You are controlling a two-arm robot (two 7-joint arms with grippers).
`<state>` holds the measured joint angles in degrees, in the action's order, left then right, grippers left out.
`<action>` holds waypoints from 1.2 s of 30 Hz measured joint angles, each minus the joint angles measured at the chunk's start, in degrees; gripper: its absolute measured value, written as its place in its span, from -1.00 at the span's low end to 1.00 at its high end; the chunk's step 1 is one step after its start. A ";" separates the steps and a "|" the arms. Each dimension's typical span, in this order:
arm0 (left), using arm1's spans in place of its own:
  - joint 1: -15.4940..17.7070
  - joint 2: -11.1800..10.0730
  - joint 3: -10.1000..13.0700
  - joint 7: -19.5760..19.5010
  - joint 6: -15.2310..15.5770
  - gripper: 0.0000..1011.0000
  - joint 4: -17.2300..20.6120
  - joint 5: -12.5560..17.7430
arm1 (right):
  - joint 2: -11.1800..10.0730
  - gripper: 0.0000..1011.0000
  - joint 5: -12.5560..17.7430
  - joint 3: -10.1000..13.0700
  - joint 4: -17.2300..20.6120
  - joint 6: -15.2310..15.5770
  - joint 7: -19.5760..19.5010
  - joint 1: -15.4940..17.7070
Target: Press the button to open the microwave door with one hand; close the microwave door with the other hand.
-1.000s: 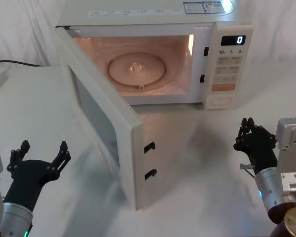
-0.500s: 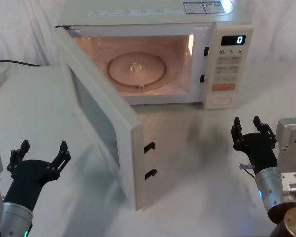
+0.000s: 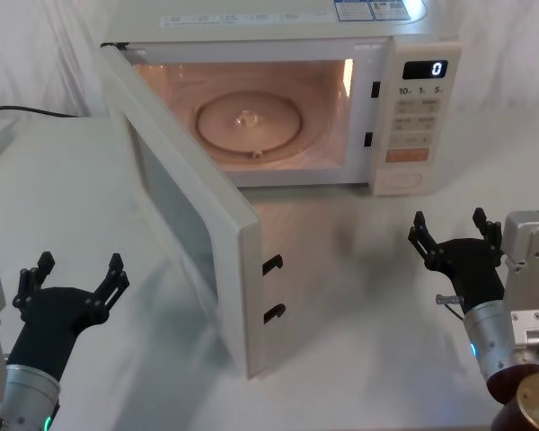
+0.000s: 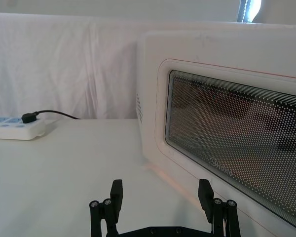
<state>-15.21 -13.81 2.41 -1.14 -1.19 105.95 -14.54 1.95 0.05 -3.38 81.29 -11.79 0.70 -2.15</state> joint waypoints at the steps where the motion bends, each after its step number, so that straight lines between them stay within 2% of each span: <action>1: 0.00 0.00 0.00 0.00 0.00 0.98 0.00 0.00 | 0.00 0.91 0.00 0.00 0.00 0.00 0.00 0.00; 2: 0.00 0.00 0.00 0.00 0.00 0.98 0.00 0.00 | 0.00 0.98 0.00 0.00 0.00 0.00 0.00 0.00; 17: 0.00 0.00 0.00 0.00 0.00 0.94 0.00 0.00 | 0.00 0.98 0.00 0.00 0.00 0.00 0.00 0.00; 25: 0.00 0.00 0.00 0.00 0.00 0.57 0.00 0.00 | 0.00 0.98 0.00 0.00 0.00 0.00 0.00 -0.01; 27: 0.00 0.00 0.00 0.00 0.00 0.40 0.00 0.00 | 0.00 0.98 -0.01 0.00 0.00 0.00 0.00 0.00; 28: 0.00 0.00 0.00 0.00 0.00 0.40 0.00 0.00 | 0.00 0.98 -0.01 0.00 0.00 0.00 0.00 0.00; 30: 0.00 0.00 0.00 0.00 0.00 0.19 0.00 0.00 | 0.00 0.98 -0.01 0.00 0.00 0.00 0.00 0.00; 33: 0.00 0.00 0.00 0.00 0.00 0.06 0.00 0.00 | 0.00 0.98 -0.01 0.00 0.00 0.00 0.00 0.00; 34: 0.00 0.00 0.00 0.00 0.00 -0.06 0.00 0.00 | 0.00 0.98 -0.01 0.00 0.00 0.00 0.00 0.00; 36: 0.00 0.00 0.00 0.00 0.00 -0.18 0.00 0.00 | 0.00 0.98 -0.01 0.00 0.00 0.00 0.00 0.00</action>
<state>-15.21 -13.81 2.41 -1.13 -1.19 105.95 -14.54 1.95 0.05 -3.38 81.28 -11.79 0.71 -2.15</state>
